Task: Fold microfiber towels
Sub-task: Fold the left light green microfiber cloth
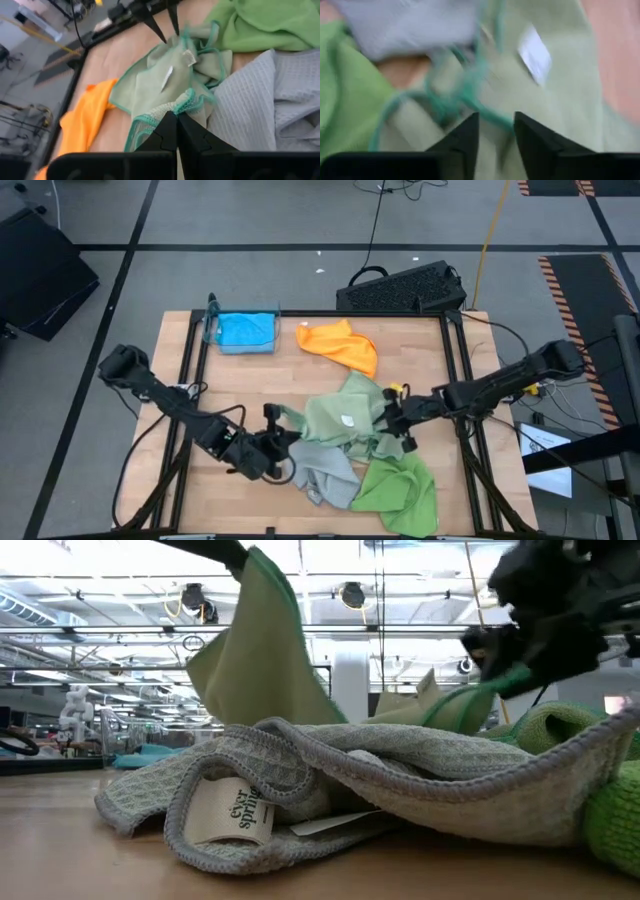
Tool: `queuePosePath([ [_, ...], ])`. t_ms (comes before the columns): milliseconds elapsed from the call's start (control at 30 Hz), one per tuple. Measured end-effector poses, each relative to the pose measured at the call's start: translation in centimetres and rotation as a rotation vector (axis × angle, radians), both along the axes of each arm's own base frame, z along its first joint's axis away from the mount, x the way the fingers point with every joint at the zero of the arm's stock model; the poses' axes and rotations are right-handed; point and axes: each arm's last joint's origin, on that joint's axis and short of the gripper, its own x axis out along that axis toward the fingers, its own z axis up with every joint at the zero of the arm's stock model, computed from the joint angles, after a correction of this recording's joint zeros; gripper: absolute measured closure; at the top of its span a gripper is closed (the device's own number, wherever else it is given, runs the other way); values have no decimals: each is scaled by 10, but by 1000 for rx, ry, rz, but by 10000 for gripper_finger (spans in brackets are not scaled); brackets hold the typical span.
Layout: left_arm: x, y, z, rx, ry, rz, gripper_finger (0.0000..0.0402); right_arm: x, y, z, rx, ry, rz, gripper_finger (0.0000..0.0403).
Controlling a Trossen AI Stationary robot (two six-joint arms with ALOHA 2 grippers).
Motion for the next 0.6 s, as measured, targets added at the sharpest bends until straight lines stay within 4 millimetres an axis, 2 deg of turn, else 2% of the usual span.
queuePosePath([
  [133,7,3,-6,-73,-3,29,401,-13,0,11,55,10,-231,215],
  [267,11,6,-8,-94,7,33,401,-8,8,30,97,-121,-348,183],
  [433,14,11,-5,-84,11,49,401,19,31,42,68,-397,-344,175],
  [600,18,17,1,-43,16,51,401,61,59,47,20,-583,-309,174],
])
